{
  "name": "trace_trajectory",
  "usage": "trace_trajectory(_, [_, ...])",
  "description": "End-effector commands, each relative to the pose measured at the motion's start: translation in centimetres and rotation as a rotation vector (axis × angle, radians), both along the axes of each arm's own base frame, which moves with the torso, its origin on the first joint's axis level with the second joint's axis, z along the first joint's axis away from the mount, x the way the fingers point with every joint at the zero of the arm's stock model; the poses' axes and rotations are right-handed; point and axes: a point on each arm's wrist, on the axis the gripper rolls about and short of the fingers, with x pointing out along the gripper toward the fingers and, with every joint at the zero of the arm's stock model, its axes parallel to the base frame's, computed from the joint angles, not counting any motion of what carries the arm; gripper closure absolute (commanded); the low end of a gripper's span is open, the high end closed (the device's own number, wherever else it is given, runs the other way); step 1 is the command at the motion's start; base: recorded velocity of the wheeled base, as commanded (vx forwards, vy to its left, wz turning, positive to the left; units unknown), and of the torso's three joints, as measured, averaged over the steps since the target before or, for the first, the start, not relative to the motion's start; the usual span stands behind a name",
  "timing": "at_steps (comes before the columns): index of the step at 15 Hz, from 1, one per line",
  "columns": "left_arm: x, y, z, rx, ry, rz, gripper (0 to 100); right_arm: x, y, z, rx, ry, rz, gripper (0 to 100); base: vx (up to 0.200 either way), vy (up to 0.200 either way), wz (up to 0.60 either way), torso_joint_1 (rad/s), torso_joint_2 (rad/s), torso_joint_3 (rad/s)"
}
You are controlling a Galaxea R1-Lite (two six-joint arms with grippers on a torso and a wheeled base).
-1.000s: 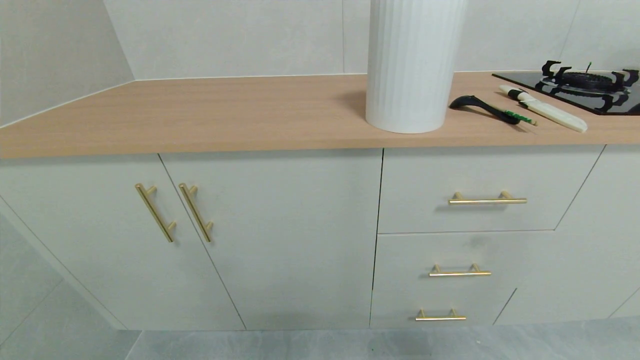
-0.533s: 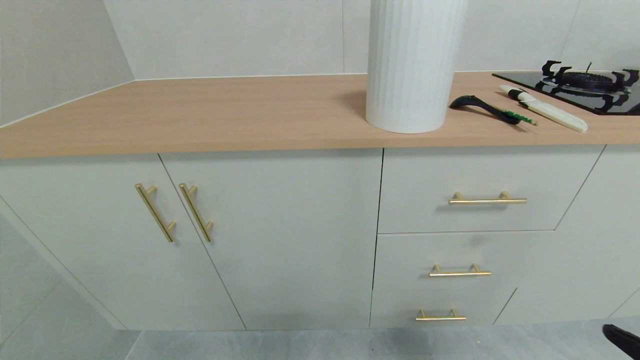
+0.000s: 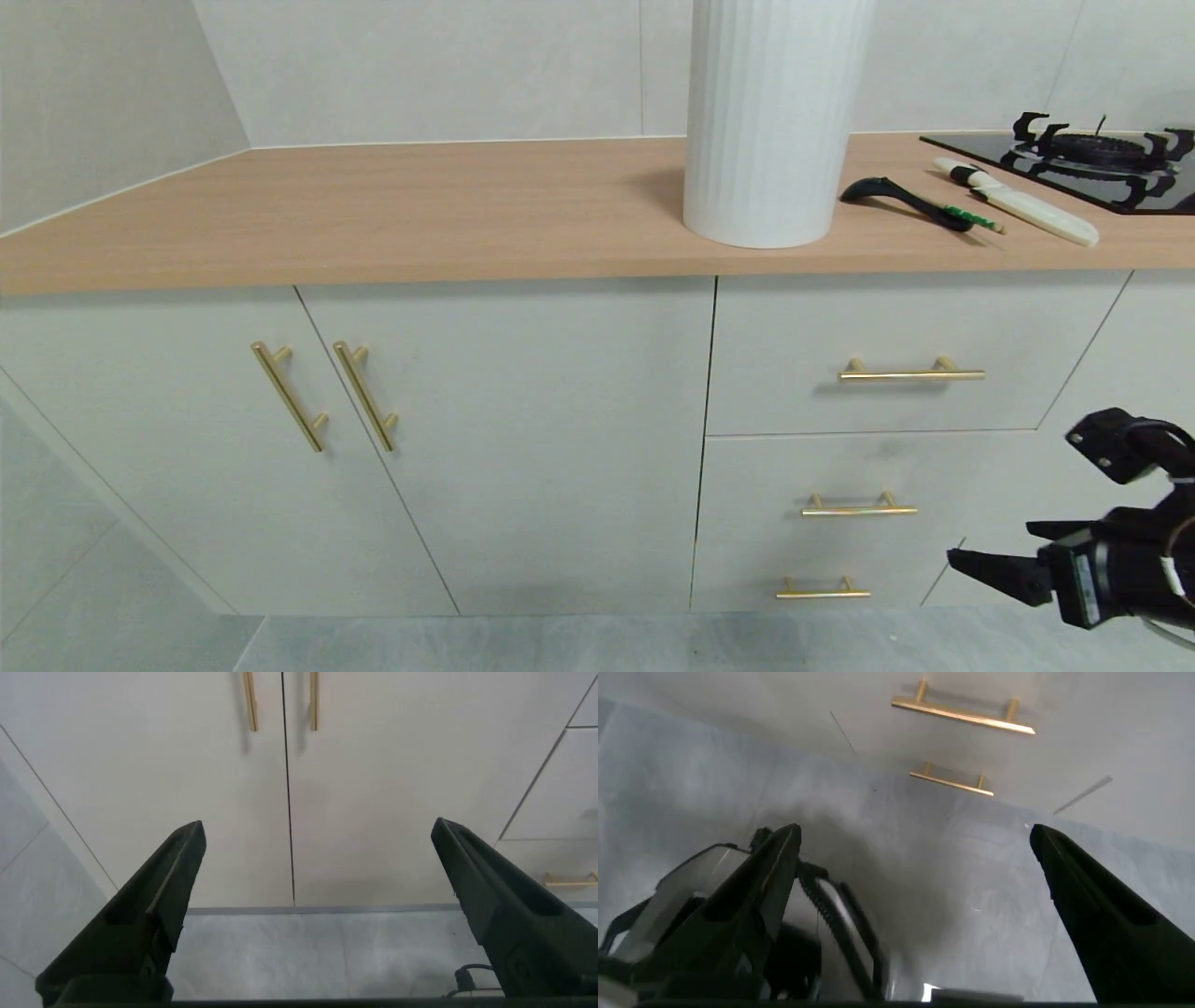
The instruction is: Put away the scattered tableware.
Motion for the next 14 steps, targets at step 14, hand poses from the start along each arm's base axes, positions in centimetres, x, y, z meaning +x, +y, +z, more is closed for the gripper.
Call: trace_trajectory(14, [0.0,0.0,0.0,0.000,0.001,-0.001,0,12.3,3.4,-10.5,-0.105,0.013,-0.116,0,0.000,0.000,0.00,0.000,0.00,0.000])
